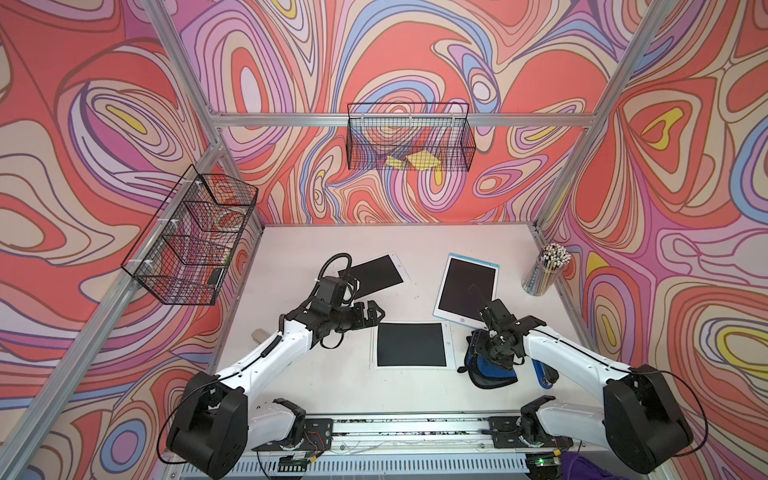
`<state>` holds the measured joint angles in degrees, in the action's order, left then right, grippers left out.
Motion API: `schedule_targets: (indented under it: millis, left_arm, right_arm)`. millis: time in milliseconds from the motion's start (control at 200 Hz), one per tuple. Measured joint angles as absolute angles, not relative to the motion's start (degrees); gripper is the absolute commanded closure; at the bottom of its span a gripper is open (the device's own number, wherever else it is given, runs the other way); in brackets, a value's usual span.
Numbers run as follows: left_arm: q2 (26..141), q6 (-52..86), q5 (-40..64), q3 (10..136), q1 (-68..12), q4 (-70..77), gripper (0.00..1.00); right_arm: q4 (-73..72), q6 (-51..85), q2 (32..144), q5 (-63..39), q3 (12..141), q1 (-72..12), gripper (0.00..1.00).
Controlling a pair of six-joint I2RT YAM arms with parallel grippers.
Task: Wipe the drawing tablet
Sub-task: Pick up the cleaning item at the center of the board.
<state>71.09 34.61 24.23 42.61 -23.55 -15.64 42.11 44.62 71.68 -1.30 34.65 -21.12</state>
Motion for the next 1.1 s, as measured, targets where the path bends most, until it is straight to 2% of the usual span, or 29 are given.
schedule_targets:
  millis: [60,140,220,245,280,330,346,496,591,736,861,1097]
  left_arm:
    - [71.8,34.5,23.7,43.2,-23.5,-17.6,0.51]
    - [73.8,33.6,22.3,45.3,-23.6,-21.5,0.57]
    - [75.1,32.9,20.7,46.6,-23.6,-24.2,0.61]
    - [75.2,32.6,20.3,46.8,-23.6,-24.9,0.61]
    - [75.4,32.1,19.7,47.0,-23.7,-26.0,0.60]
    - [75.5,31.6,18.7,47.0,-24.0,-27.3,0.59]
    - [75.5,31.5,18.4,47.0,-24.1,-27.7,0.59]
    - [75.9,30.6,15.9,47.0,-27.2,-29.5,0.56]
    - [78.6,29.9,14.0,47.9,-30.3,-30.7,0.56]
    - [83.8,28.9,11.6,49.9,-33.3,-31.6,0.60]
    - [87.1,28.3,8.9,51.1,-33.3,-31.8,0.60]
    - [93.7,28.3,7.8,52.1,-33.3,-31.0,0.62]
  right_arm:
    - [42.0,44.6,72.6,-1.3,35.0,-21.1,0.25]
    - [42.6,44.4,74.3,-1.3,36.1,-21.1,0.27]
    - [44.2,43.8,77.1,-1.3,37.8,-21.1,0.35]
    - [44.8,43.5,78.1,-1.3,38.5,-21.1,0.41]
    - [45.7,43.0,79.5,-1.2,39.5,-21.0,0.55]
    - [46.3,42.8,80.7,-1.1,40.3,-20.9,0.92]
    - [46.3,42.5,80.9,-1.1,40.4,-20.9,1.00]
    - [46.0,40.9,80.8,-1.6,40.9,-20.9,1.00]
    - [46.2,38.9,78.6,-1.0,42.0,-24.1,1.00]
    - [46.5,36.0,75.4,-3.1,50.5,-27.9,1.00]
    - [42.7,34.2,79.8,-5.2,56.2,-30.2,1.00]
    - [36.6,33.8,93.1,-7.6,56.2,-35.0,1.00]
